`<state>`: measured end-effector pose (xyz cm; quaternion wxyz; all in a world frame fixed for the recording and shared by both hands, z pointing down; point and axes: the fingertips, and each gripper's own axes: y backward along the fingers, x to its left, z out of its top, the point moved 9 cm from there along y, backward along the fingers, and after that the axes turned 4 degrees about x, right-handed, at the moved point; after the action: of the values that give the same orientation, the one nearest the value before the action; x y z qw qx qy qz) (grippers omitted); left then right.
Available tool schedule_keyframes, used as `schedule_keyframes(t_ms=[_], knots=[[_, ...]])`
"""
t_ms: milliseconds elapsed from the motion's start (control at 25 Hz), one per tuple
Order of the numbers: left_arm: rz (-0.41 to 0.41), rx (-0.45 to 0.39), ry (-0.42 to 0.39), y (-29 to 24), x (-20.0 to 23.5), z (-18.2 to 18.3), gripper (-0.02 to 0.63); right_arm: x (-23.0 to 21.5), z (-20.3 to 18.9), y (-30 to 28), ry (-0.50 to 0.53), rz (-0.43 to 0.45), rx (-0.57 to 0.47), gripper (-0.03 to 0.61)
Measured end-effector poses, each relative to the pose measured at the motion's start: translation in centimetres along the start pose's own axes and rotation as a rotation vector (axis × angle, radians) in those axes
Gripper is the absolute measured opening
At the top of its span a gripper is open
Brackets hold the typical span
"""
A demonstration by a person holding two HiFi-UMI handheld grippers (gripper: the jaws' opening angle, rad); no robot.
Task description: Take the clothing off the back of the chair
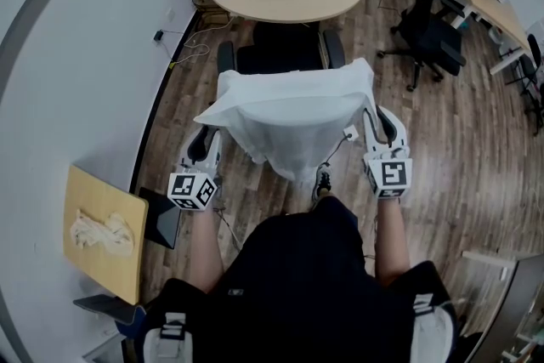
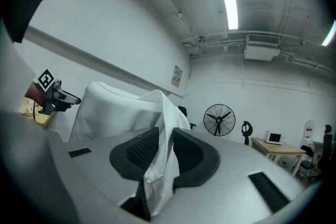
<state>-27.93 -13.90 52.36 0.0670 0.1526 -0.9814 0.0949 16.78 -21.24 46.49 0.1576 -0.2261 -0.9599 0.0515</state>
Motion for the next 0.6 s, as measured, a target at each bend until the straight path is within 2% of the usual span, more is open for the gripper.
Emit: schedule_keyframes(t_ms=[120, 280, 600], knots=[[-0.012, -0.024, 0.036, -0.3, 0.4, 0.1, 0.129, 0.0, -0.3, -0.2, -0.013, 0.000, 0.008, 0.077], [-0.061, -0.082, 0.129, -1.0, 1.0, 0.5, 0.135, -0.2, -0.6, -0.7, -0.009, -0.014, 0.023, 0.064], [-0.093, -0.085, 0.153, -2.6, 1.2, 1.1, 0.137, -0.5, -0.8, -1.3, 0.008, -0.024, 0.026, 0.031]])
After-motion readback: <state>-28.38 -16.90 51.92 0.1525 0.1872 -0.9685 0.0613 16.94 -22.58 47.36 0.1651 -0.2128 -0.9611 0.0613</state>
